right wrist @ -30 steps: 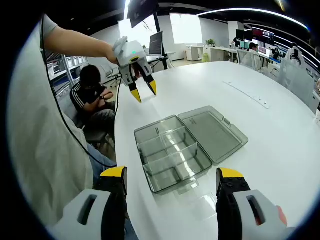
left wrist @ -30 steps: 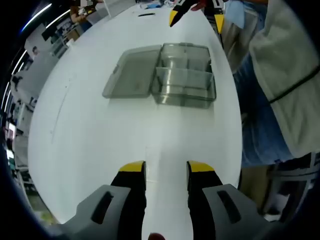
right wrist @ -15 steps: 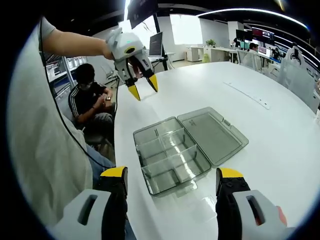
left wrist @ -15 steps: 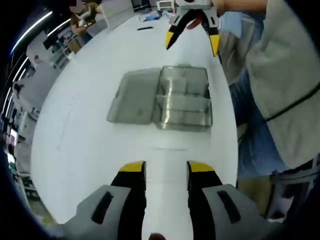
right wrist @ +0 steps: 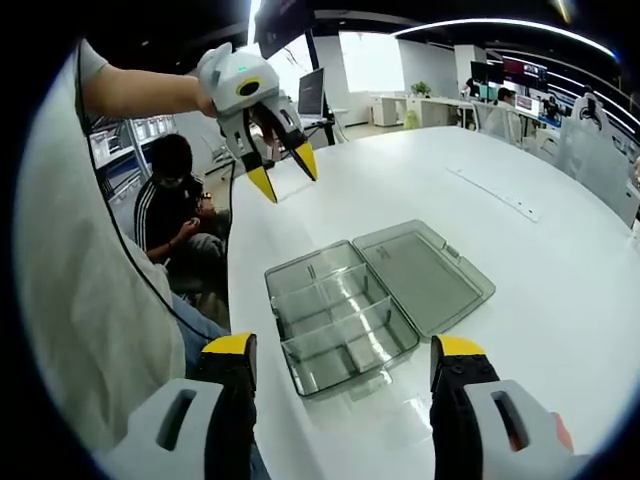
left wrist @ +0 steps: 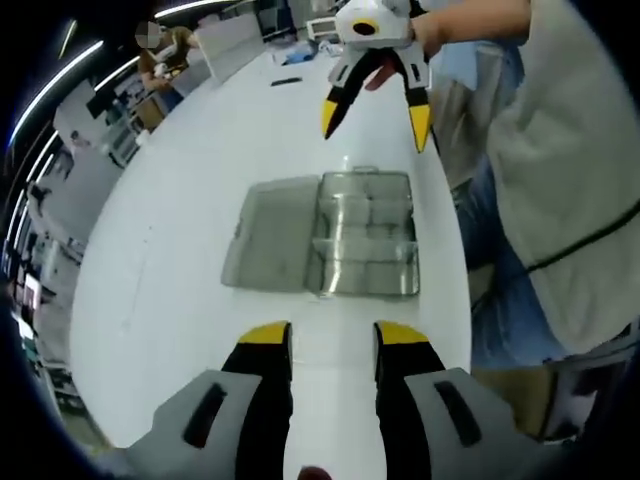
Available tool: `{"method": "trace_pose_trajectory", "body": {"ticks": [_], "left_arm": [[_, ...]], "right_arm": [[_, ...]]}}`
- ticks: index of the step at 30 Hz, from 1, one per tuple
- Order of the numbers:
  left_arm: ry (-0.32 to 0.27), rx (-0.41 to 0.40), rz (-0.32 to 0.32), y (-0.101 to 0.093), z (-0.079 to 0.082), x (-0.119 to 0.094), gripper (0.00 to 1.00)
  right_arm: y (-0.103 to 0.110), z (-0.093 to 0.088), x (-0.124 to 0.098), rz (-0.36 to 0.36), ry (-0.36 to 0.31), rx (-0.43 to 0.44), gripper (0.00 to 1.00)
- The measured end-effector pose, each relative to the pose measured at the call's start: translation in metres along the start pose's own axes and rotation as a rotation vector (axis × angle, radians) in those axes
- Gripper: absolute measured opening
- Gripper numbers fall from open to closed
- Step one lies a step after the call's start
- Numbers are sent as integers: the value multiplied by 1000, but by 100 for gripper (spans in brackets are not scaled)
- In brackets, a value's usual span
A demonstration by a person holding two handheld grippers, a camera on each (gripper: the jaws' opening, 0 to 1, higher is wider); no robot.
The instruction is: Insert the divider into the dual guide fixture by aligning both edges with the guide slots and pushing it downward to the bottom, including one-sided entry, uneven engagement, binding, and posture correction.
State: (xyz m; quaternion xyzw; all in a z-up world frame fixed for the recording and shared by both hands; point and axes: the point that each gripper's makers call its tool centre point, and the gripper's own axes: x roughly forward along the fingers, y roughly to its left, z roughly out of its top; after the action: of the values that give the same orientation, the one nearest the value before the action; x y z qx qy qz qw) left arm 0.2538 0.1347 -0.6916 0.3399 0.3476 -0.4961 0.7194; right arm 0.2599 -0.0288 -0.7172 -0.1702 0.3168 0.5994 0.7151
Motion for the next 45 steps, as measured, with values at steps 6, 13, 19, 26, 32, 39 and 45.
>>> {"method": "trace_pose_trajectory", "body": {"ticks": [6,13,19,26,32,39,45], "left_arm": [[-26,6,10,-1,13,1,28],[-56,12,16,-7,30,5,28],[-85,15,21,-12,45,10,28],[-107,23,30,-15,58,15,28],[-122,24,44,-17,66,20,28],[-138,20,52,-20,73,27,28],[-152,14,77,-19,78,32,28]], "right_arm": [[0,2,0,1,-8,8,68],[-1,5,0,4,-21,19,65],[-1,8,0,5,-30,24,63],[-1,9,1,4,-32,31,62],[-3,12,1,4,-46,47,59],[-4,18,2,4,-58,63,56],[-3,24,2,13,-79,89,53]]}}
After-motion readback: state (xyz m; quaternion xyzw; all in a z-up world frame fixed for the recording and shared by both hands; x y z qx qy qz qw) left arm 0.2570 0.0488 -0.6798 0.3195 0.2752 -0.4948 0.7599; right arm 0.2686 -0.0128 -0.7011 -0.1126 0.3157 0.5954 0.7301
